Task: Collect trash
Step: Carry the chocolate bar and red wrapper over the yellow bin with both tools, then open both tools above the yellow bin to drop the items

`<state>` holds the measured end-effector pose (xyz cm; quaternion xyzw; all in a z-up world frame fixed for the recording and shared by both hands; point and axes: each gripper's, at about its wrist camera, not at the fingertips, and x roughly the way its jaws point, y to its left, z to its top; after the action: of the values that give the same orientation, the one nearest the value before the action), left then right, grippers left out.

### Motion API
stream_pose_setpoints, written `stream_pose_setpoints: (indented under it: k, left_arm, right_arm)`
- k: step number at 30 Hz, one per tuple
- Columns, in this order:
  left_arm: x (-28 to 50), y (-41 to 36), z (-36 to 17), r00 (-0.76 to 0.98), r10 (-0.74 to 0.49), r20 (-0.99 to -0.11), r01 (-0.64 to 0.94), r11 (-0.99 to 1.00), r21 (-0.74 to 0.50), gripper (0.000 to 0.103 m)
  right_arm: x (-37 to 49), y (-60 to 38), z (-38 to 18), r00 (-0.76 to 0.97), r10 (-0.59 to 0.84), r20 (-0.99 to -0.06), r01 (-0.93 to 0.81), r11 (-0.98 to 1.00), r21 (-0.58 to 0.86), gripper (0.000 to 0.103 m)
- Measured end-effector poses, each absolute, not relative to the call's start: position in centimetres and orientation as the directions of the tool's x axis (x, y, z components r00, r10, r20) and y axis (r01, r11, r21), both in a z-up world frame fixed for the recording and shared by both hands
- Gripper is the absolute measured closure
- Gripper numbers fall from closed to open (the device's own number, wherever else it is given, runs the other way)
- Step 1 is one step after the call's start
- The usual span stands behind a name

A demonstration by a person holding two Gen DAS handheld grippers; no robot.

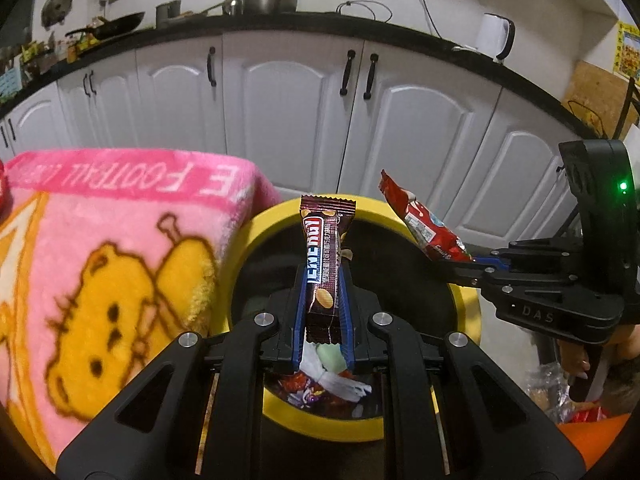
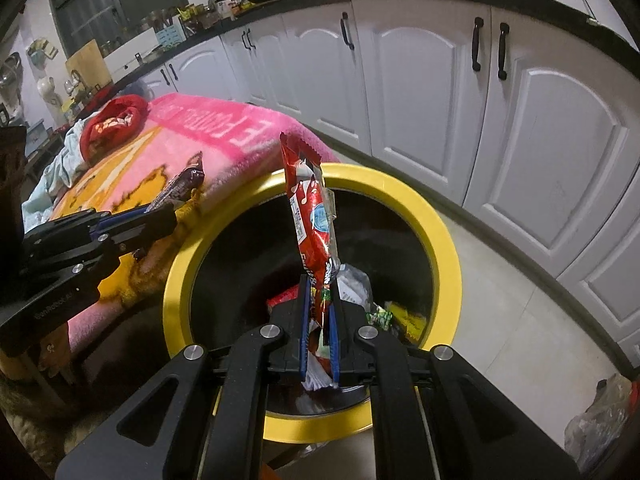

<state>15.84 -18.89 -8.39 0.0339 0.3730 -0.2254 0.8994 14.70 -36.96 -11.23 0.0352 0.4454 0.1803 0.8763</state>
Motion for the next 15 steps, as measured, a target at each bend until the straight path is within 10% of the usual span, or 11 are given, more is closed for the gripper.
stream_pose_setpoints:
  k: [15]
  left_arm:
    - [17.5, -19.3, -11.1, 0.562, -0.373, -0.738, 0.418, 0.898, -0.136, 0.093]
  right_arm:
    - [15.5, -37.1, -12.8, 0.515, 0.355, -0.780, -0.262, 0.932, 0.252, 0.090]
